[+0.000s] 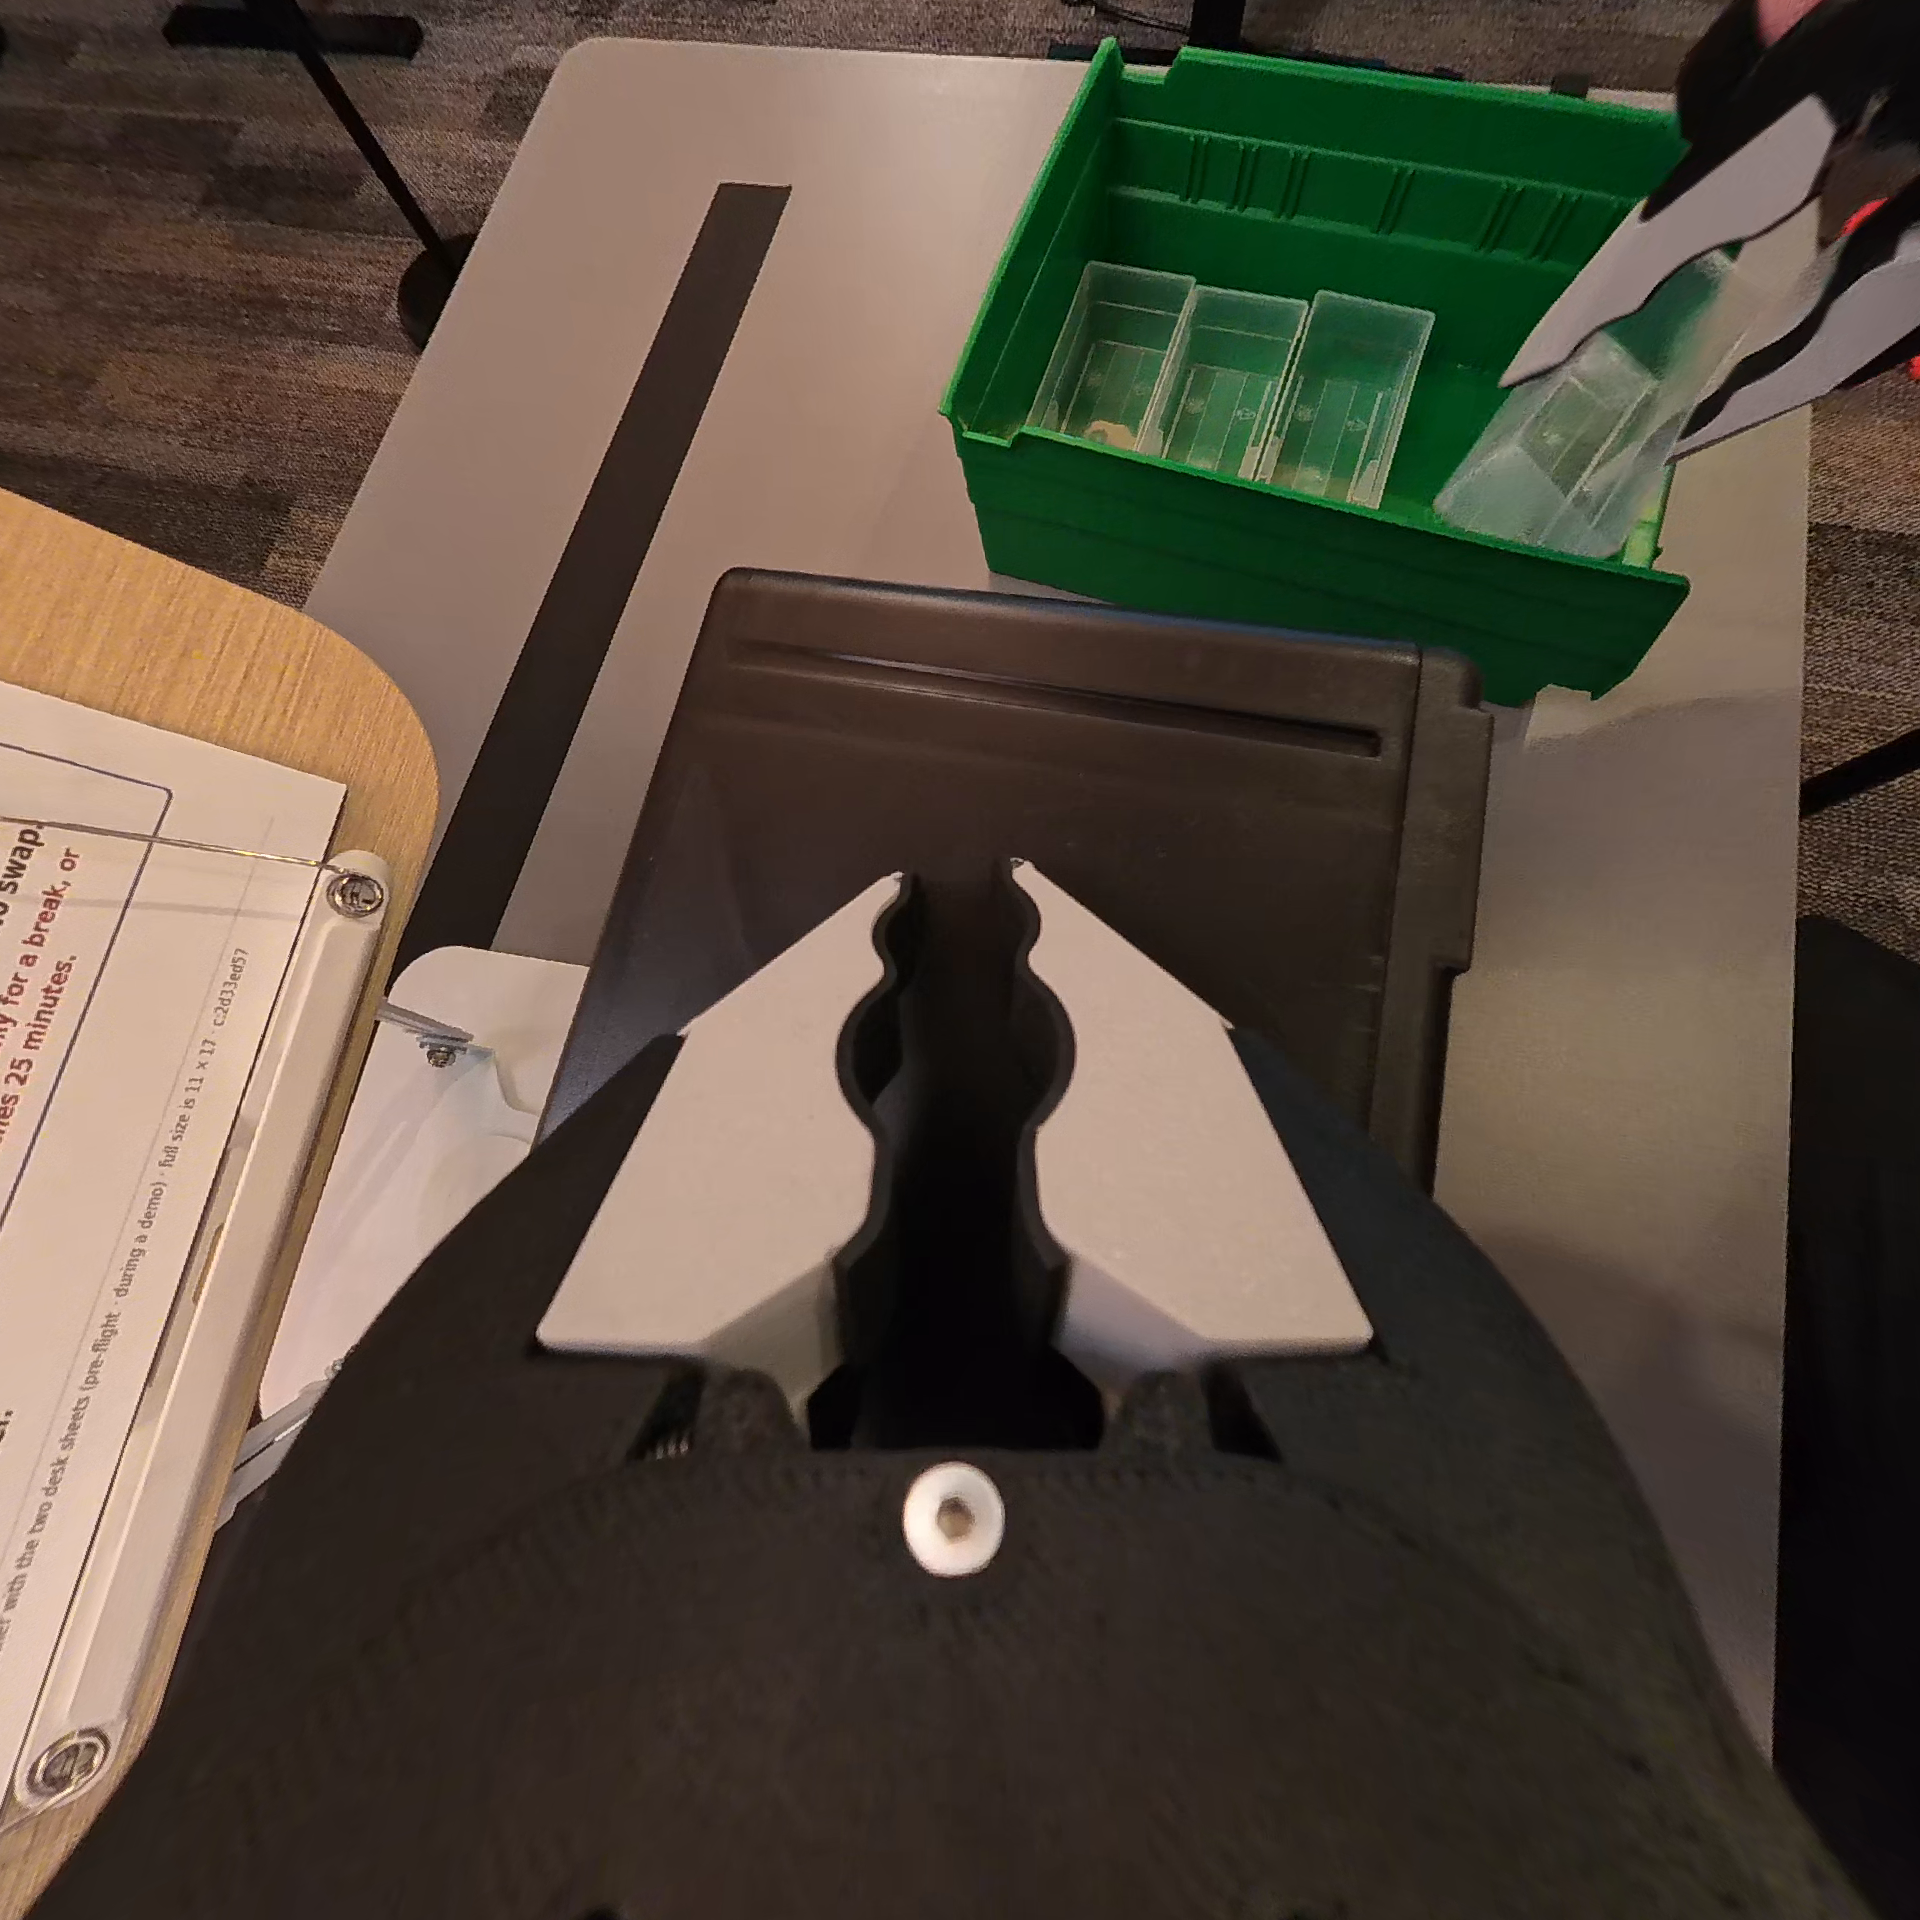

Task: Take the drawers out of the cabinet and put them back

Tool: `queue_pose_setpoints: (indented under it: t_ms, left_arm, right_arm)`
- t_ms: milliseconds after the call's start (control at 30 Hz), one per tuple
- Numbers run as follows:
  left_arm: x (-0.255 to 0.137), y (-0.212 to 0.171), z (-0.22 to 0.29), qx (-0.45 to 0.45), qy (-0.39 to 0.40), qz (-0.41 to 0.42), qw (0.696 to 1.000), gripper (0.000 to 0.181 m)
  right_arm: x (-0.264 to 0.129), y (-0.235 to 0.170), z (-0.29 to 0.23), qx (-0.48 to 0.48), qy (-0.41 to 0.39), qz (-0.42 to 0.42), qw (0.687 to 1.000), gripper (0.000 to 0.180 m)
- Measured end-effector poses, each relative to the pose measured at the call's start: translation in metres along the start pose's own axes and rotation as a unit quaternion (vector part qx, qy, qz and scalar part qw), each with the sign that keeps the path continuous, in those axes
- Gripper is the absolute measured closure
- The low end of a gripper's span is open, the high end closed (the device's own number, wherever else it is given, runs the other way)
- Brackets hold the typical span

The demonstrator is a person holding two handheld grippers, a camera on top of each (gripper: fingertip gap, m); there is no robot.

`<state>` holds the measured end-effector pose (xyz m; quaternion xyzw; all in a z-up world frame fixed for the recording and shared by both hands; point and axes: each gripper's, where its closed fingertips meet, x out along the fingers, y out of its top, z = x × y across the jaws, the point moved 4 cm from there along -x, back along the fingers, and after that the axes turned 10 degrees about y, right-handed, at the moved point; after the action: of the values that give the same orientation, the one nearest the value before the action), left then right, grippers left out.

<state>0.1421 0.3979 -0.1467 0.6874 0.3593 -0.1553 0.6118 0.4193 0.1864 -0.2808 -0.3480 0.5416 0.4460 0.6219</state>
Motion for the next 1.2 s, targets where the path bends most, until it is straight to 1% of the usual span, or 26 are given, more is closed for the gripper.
queue_pose_setpoints:
  t_ms: [167,300,400,533,600,700,800,900,1067,1200]
  left_arm:
    - [0.000,0.000,0.000,0.000,0.000,0.000,1.000,0.167]
    - [0.000,0.000,0.000,0.000,0.000,0.000,1.000,0.167]
    - [0.000,0.000,0.000,0.000,0.000,0.000,1.000,0.167]
    - [0.000,0.000,0.000,0.000,0.000,0.000,1.000,0.167]
    - [0.000,0.000,0.000,0.000,0.000,0.000,1.000,0.167]
    - [0.000,0.000,0.000,0.000,0.000,0.000,1.000,0.167]
    - [0.000,0.000,0.000,0.000,0.000,0.000,1.000,0.167]
    - [0.000,0.000,0.000,0.001,0.001,0.000,1.000,0.167]
    - [0.000,0.000,0.000,0.001,0.004,0.000,1.000,0.166]
    - [0.000,0.000,-0.002,-0.002,0.006,-0.001,1.000,0.164]
  right_arm:
    - [0.020,-0.011,0.005,-0.015,0.012,-0.060,0.998,0.119]
    - [0.033,-0.012,0.006,-0.034,0.026,-0.085,0.995,0.117]
    - [0.040,-0.014,0.010,-0.039,0.015,-0.105,0.994,0.114]
    - [0.039,-0.016,0.017,-0.025,-0.016,-0.113,0.993,0.112]
    - [0.037,-0.015,0.018,-0.014,-0.021,-0.109,0.994,0.107]
    - [0.030,-0.017,0.020,-0.003,-0.040,-0.117,0.992,0.110]
    - [0.013,-0.016,0.021,0.032,-0.063,-0.077,0.995,0.114]
    - [-0.015,-0.017,0.026,0.097,-0.107,-0.006,0.989,0.117]
    - [-0.055,-0.028,0.021,0.203,-0.159,0.101,0.961,0.119]
    - [-0.075,-0.027,0.004,0.243,-0.191,0.159,0.938,0.121]
